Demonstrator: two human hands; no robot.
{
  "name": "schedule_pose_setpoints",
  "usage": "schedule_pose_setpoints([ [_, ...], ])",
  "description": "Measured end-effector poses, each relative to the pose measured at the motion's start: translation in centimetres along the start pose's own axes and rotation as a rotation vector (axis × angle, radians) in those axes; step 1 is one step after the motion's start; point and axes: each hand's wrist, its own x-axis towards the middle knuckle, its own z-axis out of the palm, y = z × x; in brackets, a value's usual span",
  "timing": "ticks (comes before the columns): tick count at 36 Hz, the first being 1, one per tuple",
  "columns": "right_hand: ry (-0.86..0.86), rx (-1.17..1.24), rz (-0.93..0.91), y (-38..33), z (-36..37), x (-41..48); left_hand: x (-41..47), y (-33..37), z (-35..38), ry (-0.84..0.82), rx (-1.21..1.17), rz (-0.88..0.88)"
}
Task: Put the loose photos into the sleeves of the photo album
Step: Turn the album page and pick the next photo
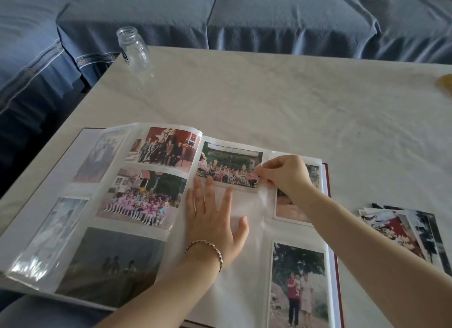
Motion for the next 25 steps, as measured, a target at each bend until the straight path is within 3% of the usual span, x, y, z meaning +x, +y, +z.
schedule_pose_setpoints([
  [6, 0.15, -0.042, -0.161, 0.6, 1.3, -1.2, 0.1, -0.1, 0.0, 0.006, 0.003, 0.013],
  [10, 0.144, -0.108, -0.225, 0.5, 1.7, -1.3, 0.2, -0.2, 0.1, -0.016, 0.015, 0.009],
  [17, 0.025, 0.037, -0.068, 0.9, 0.5, -0.1, 0.3, 0.0, -0.9, -0.099, 0.023, 0.007],
  [21, 0.003, 0.079, -0.095, 1.2, -0.6, -1.1, 0.1, 0.0, -0.5, -0.134, 0.046, 0.095],
  [25, 0.101, -0.156, -0.236, 2.8, -3.5, -4.0, 0.2, -0.1, -0.7, -0.171, 0.069, 0.109],
])
